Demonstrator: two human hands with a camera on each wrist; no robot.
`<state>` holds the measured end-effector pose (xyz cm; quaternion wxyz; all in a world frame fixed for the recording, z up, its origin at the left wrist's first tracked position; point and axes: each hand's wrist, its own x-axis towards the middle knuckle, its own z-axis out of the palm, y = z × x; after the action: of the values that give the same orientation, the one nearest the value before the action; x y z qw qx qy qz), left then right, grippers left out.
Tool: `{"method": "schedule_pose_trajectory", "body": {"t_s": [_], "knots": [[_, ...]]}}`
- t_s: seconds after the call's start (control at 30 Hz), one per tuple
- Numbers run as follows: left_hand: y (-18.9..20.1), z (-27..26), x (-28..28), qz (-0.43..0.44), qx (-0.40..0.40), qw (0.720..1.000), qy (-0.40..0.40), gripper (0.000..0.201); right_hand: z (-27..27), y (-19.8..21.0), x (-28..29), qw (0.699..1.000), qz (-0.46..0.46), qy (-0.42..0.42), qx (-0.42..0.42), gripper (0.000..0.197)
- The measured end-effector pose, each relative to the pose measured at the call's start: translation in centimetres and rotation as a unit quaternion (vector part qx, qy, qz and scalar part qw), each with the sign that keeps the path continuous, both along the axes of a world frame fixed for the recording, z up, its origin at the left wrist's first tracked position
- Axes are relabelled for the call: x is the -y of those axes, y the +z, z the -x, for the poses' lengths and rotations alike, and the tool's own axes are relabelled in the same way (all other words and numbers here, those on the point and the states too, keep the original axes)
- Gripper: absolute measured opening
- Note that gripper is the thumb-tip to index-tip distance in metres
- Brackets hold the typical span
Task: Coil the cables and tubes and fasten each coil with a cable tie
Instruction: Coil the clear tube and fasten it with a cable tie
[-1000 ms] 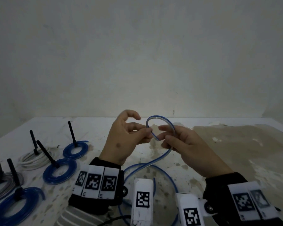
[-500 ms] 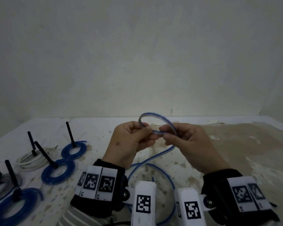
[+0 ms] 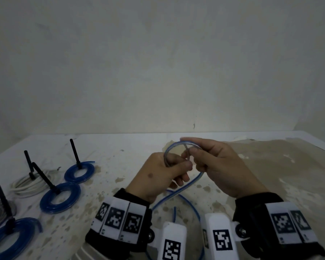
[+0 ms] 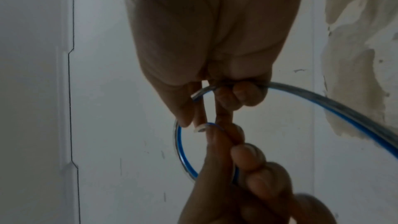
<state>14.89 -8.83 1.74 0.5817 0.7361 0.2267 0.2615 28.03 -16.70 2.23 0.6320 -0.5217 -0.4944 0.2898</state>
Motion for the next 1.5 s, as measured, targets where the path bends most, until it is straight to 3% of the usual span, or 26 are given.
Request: {"method": "schedule_pose_trajectory", "body": {"t_s": [0.1, 0.23, 0.37, 0.47, 0.57, 0.73, 0.87, 1.03, 1.27, 1.4, 1.5], "knots": [[0.4, 0.3, -0.3, 0.008, 0.028, 1.0, 0.005, 0.023, 0.3, 0.2, -0.1, 1.0, -0.023, 0.02, 0.005, 0.024], [0.4, 0.4, -0.4, -0.021, 0.031, 0.999, -0.006, 0.023, 0.7, 0.1, -0.6, 0.999, -0.043, -0.024, -0.008, 0.018], [0.2, 0.4, -0.3, -0.032, 0.013, 0.999, 0.001, 0.021, 0.9, 0.2, -0.3, 0.996, -0.038, -0.043, 0.067, 0.02], [0.5, 0.7, -0.6, -0.055, 0.005, 0.998, 0.009, 0.006, 0.8, 0.6, 0.1, 0.995, -0.026, -0.02, 0.095, 0.023], [1.2, 1.6, -1.5, -0.078, 0.069, 0.995, 0.0, 0.04, 0.6, 0.6, 0.3, 0.989, -0.011, 0.004, 0.145, 0.018], [2.6, 2.8, -1.3, -0.183, 0.072, 0.98, 0.014, 0.025, 1.3, 0.5, 0.1, 0.989, 0.006, 0.013, 0.147, 0.008], [2.1, 2.4, -1.2, -0.121, 0.084, 0.989, 0.01, 0.028, 1.5, 0.3, 0.0, 0.995, 0.008, 0.008, 0.098, 0.015], [2.0, 2.4, -0.9, -0.1, 0.091, 0.991, -0.014, 0.016, 1.5, 1.0, 0.6, 0.996, -0.004, 0.033, 0.083, 0.012], [2.2, 2.2, -0.3, -0.095, 0.078, 0.992, -0.016, 0.025, 1.0, 1.3, 0.9, 0.994, -0.015, 0.027, 0.103, 0.017], [2.0, 2.1, -0.4, -0.1, 0.074, 0.992, -0.001, 0.009, 0.9, 1.1, 0.9, 0.99, 0.0, 0.015, 0.143, 0.016], [1.9, 2.1, -0.5, -0.045, 0.106, 0.993, -0.006, 0.01, 0.6, 1.3, 1.3, 0.992, -0.002, 0.04, 0.122, 0.011]]}}
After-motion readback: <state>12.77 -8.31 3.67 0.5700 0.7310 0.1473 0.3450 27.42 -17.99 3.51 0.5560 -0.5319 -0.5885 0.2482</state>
